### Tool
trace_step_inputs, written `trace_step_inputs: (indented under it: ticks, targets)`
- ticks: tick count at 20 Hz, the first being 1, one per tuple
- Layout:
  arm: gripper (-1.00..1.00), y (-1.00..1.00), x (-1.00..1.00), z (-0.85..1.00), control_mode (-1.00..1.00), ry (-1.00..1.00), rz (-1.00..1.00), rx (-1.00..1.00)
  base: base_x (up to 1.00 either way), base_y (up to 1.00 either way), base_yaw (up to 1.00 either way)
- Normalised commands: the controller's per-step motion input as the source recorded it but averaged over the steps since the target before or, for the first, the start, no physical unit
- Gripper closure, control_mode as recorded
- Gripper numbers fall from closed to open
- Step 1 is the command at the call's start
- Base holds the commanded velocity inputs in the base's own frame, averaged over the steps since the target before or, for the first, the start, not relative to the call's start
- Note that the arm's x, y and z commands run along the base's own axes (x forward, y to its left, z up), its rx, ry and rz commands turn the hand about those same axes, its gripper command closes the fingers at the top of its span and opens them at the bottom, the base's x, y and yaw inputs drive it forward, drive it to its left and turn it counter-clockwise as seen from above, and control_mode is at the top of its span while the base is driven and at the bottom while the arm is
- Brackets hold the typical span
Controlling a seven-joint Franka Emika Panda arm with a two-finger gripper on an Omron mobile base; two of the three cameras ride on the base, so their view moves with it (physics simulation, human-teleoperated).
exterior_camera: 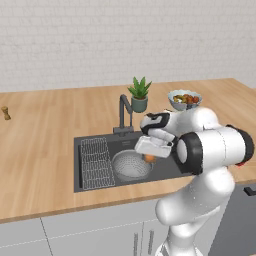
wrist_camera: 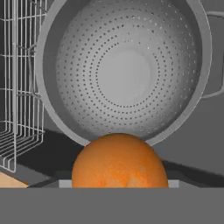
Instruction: Put the colander in the sink, put the tangerine, apple, pear in the colander, and turn on the sink faucet and pour water over the colander.
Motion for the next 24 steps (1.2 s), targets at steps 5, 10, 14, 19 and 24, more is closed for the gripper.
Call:
trace_step_inputs:
  ticks: [5,10,14,19,24]
  targets:
    - [1.0,0.36,0.43,-0.43,-1.0,0.01,0.02,0.02,0.0,0.0,0.0]
    - [1.0,0.18,0.35,-0.39,-1.0,0.01,0.01,0.02,0.0,0.0,0.0]
    - [1.0,0.26,0.32,-0.22,-1.0,0.02,0.0,0.06,0.0,0.0,0.0]
    - [1.0,0.21,0.28,-0.37,-1.0,0.03,0.0,0.02,0.0,0.0,0.0]
    - [1.0,0.11,0.21,-0.41,-1.0,0.0,0.0,0.0,0.0,0.0,0.0]
